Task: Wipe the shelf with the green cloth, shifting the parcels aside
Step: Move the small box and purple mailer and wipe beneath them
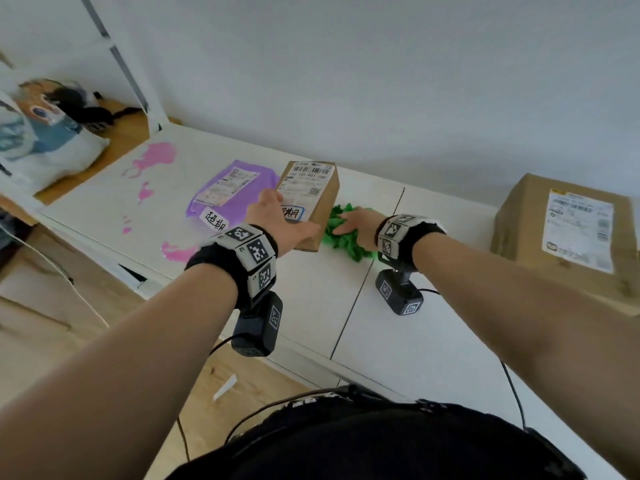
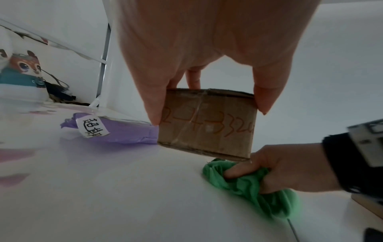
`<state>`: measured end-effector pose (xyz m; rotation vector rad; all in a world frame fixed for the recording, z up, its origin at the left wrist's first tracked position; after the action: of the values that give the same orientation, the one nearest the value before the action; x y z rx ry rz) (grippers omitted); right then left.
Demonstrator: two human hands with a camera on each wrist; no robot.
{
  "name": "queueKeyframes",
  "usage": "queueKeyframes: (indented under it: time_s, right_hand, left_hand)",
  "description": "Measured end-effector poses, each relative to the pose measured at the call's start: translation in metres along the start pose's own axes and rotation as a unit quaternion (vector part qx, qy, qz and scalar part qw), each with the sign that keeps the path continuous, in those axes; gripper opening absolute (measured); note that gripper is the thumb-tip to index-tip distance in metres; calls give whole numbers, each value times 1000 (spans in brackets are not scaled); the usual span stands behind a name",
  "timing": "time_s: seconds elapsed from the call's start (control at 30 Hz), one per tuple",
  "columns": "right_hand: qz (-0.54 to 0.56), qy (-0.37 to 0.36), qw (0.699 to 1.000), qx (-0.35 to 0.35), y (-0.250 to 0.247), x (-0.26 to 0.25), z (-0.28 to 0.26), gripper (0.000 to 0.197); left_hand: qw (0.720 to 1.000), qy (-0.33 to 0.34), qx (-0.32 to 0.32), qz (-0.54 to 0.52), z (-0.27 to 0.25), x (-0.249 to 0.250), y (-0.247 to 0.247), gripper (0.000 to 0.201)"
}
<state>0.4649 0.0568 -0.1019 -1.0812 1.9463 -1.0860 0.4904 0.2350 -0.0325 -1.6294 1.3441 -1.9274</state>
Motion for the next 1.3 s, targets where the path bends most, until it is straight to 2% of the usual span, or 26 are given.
queueKeyframes:
  time_s: [0.1,0.17,0.23,0.27,0.33,0.43,0.53,0.63,0.73,0.83,0.9,0.97,1.03,1.17,1.23,1.3]
  right_hand:
    - [41,68,997,1,-11,34,-12,59]
    - [21,141,990,-2,-19,62,-22,55]
    - [-30,215,976,-4,-19,75,-35,64]
    - [-43,227,973,-14,-16,72,-39,67]
    - [-42,199,979,-21,-7,47,-47,66]
    - [-19,99,995,-14,13,-10,-63,64]
    - [-22,8,999,-39,42,-59,-87,69]
    - [-3,-31,998,-60,59,-78,-109,72]
    - [37,14,998,-58,55,-54,-112,72]
    - [52,147,988,2,47,-15,-112,65]
    - [64,256,965,6,43,4,-117,66]
    - [88,314,945,0,46,2,-123,66]
    - [113,306,945,14,56,-18,-127,63]
    - [126,189,973,26,89,-62,-142,60]
    - [135,162,977,15,94,-58,-155,66]
    - [161,184,970,11,92,-38,-168,71]
  left_hand:
    - [1000,-2,-13,13,0,-4,0,77]
    - [999,-4,-27,21,-2,-9,1,77]
    - [999,0,-36,24,-3,-13,1,78]
    - [999,1,-39,22,-4,-15,1,78]
    - [999,2,-48,16,-7,-18,0,76]
    - [999,1,-50,11,-10,-22,-4,73]
    - [999,10,-37,19,-8,-24,-12,74]
    - [998,11,-53,11,-4,-26,-20,79]
    - [996,32,-78,3,-7,-28,-25,75]
    - [993,43,-114,-6,-16,-37,-24,74]
    - [990,43,-132,-10,-20,-48,-21,81]
    - [988,46,-147,-18,-23,-56,-19,82]
    - [986,55,-157,-22,-26,-57,-17,83]
    - [983,89,-162,-2,-26,-42,-7,83]
    - [983,93,-159,9,-25,-31,0,82]
    - [982,95,-164,15,-23,-18,8,82]
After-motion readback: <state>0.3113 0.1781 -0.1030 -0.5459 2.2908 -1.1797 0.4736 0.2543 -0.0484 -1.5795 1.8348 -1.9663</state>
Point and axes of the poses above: each hand's wrist, its own z-axis towards the middle knuckle, its own y-axis out of the palm, x = y × z, the point moved 1 cm from there along z, towards the middle knuckle, and after that the axes turned 8 degrees about y, right-handed, at the moved point
